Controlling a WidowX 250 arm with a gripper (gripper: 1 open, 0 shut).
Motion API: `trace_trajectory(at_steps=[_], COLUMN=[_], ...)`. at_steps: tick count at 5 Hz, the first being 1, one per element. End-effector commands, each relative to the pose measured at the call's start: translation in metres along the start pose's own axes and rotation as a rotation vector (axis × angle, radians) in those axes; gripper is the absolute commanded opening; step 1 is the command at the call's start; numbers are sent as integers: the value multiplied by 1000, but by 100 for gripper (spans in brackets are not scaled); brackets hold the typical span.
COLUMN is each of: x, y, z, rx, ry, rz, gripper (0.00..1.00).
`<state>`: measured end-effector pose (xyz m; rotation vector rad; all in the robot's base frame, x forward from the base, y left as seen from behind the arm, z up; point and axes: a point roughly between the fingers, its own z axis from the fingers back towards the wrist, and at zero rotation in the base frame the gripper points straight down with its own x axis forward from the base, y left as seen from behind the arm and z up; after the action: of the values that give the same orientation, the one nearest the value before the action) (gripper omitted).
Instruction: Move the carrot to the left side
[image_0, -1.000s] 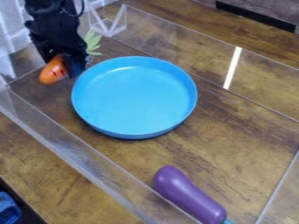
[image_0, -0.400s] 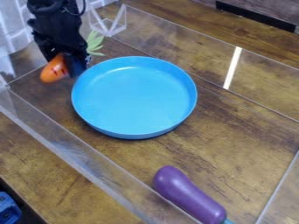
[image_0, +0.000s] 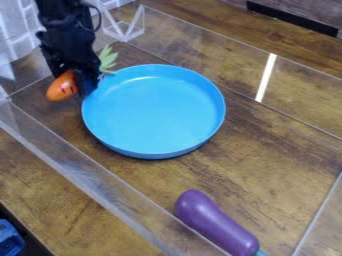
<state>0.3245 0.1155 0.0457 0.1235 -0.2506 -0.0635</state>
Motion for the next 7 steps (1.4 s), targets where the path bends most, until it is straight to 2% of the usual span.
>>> trace_trajectory(at_steps=[1,2,3,4,5,7], x=[9,9,18,19,39,38], y=[21,32,26,15,25,41], z=[1,-8,-9,-15,-17,-34], rx=[40,59,62,58,51,57], ry=[-31,-6,-1,0,-10,16], rz=[15,17,12,-21,-24,-34], gripper=[0,0,0,0,0,0])
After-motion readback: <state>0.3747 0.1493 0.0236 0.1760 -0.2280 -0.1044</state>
